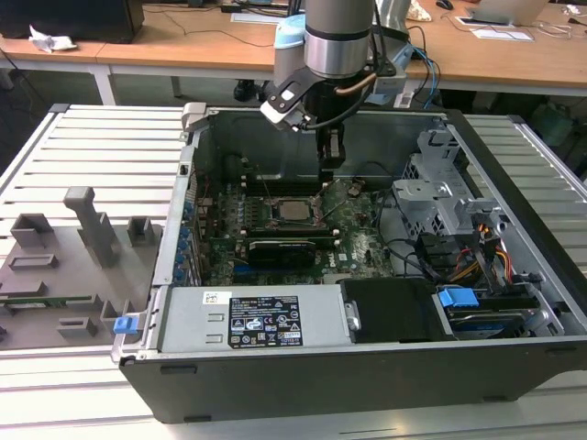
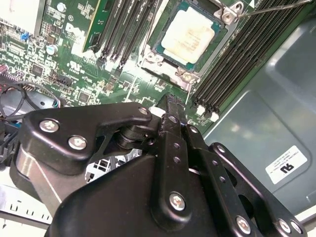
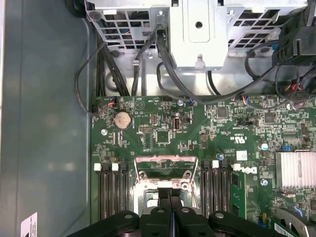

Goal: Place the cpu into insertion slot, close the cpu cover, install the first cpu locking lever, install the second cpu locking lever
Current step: 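Close the cpu cover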

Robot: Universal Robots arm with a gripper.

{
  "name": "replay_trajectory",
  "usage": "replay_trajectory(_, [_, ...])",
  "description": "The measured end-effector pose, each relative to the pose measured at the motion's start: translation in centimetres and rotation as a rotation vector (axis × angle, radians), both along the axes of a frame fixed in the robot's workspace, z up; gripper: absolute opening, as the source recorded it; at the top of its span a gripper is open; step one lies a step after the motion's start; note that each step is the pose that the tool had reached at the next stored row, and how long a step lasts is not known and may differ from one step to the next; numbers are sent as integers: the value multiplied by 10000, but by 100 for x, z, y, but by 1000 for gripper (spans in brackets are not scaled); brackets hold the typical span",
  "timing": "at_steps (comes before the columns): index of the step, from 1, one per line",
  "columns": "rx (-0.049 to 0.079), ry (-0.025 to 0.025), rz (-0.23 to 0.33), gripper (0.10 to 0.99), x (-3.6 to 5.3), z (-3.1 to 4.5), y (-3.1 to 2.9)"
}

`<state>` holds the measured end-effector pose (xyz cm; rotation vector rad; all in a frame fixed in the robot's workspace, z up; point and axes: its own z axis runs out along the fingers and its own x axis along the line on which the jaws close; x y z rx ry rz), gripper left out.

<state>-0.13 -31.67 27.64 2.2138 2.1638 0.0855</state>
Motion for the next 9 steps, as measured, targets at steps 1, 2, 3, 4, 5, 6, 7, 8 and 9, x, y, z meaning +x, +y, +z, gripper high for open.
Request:
replay_trajectory(1, [-1, 1, 0, 106, 11, 0, 0])
replay_trajectory(2, [0, 0, -1, 106, 32, 0, 0])
replay_trajectory(3, [-1, 0, -1, 106, 42, 0, 0])
replay_trajectory(4, [0, 0, -1, 106, 50, 0, 0])
replay_trajectory(5, [0, 0, -1, 106, 58, 0, 0])
replay_trajectory(6, [0, 0, 0, 106, 65, 0, 0])
replay_trajectory(7, [0, 0, -1, 106, 71, 0, 0])
replay_trajectory(8, [0, 0, -1, 106, 78, 0, 0])
replay_trajectory(9, [-1, 0, 0, 106, 88, 0, 0])
